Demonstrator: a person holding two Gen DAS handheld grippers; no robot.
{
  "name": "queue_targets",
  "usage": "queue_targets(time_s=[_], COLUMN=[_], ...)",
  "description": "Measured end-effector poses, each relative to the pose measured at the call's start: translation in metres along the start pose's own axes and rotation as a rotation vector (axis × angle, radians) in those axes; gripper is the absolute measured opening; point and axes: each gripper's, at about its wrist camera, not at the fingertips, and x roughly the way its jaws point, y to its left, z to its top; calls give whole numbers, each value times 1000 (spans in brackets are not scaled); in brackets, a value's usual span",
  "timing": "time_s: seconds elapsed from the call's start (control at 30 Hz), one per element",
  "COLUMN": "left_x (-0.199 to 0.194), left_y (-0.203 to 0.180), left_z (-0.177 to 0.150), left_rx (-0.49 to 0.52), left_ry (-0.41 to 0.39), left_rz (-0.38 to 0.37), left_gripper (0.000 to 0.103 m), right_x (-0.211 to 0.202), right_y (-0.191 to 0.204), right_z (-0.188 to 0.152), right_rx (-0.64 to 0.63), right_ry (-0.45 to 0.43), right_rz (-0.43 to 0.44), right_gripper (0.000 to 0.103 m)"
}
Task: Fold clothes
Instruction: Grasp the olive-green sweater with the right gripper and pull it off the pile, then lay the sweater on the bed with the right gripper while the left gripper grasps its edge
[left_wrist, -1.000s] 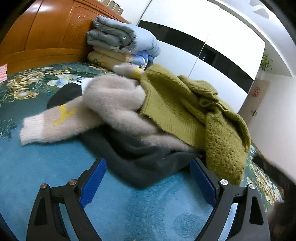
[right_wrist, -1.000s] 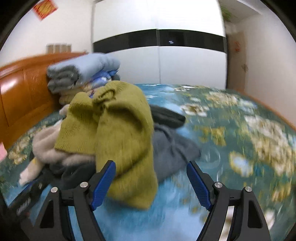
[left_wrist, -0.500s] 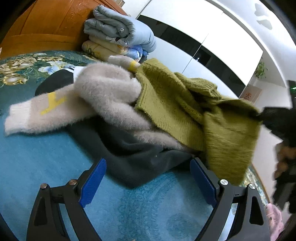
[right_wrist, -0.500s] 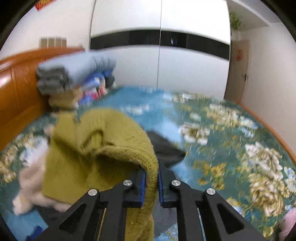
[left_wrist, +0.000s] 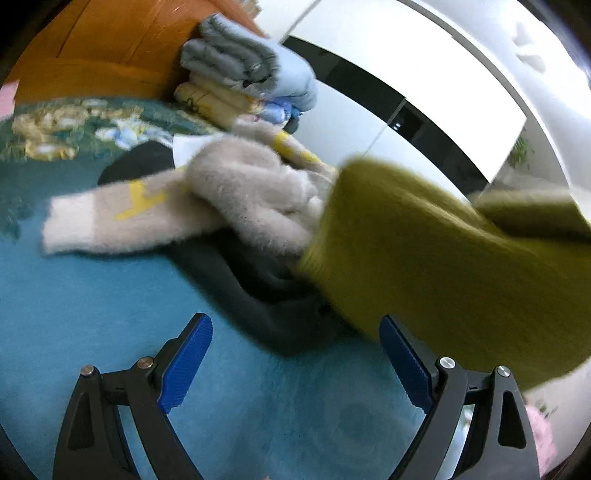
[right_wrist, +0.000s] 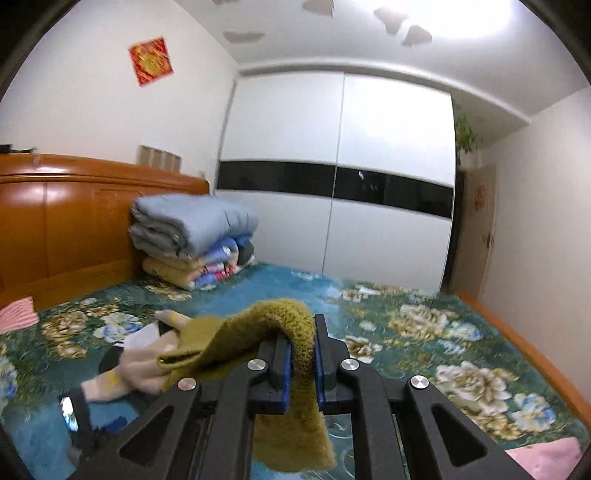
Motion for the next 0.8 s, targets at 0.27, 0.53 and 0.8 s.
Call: queue_targets(time_s=[0.27, 0.53, 0.8], left_x=[-32, -6, -4], left_y=[-29, -68, -70], left_z=[0, -15, 0], left_rx=[148, 294, 344], left_ry=[23, 156, 164], left_rz=[-43, -44, -12], left_gripper=[92, 92, 92], right_x=[-42, -28, -78], right_y=[-82, -173, -165], right_z=[-98, -217, -194], right_rx=[115, 385, 287], right_ry=[217, 501, 469], right_rz=[-143, -240, -177], right_gripper=[10, 11, 21])
